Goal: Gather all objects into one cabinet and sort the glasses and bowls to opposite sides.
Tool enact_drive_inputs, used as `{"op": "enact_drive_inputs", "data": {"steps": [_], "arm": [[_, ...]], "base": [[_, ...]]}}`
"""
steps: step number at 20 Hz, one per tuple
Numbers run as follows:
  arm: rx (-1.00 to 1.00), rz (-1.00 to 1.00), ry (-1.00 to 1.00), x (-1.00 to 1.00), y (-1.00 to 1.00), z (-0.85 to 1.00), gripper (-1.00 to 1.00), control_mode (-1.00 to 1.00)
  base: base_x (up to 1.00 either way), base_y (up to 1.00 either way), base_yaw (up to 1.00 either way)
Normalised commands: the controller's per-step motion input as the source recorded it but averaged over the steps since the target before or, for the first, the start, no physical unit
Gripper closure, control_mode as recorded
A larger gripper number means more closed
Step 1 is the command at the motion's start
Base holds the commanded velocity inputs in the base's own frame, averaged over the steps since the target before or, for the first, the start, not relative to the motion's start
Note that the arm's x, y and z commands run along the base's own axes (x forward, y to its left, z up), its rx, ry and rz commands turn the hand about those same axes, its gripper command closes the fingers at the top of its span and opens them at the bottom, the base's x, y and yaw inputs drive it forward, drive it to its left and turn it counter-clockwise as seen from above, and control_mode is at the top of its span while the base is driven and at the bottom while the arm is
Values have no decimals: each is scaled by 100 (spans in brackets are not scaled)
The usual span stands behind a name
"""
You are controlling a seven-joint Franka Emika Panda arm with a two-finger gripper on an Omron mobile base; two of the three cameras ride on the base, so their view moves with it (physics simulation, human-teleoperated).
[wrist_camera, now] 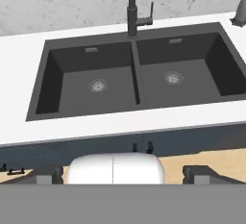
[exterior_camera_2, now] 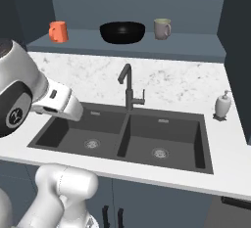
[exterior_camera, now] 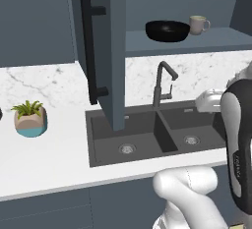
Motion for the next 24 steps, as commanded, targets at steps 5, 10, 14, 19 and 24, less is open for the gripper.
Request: {"op": "enact_drive_inputs", "data": {"steps": [5, 10, 14, 19, 24], "arm": [[0, 0, 0, -7, 8, 30, -100, -100], [0, 0, 0, 0, 11, 11, -100, -100], [0, 0, 3, 0, 1, 0, -100, -100], [-4, 0, 1, 0, 5, -6, -100, -100], [-9, 0, 0, 0, 7, -19, -100, -100]], "base": [[0, 0, 0], [0, 0, 0], [0, 0, 0], [0, 0, 0], [0, 0, 0]]}}
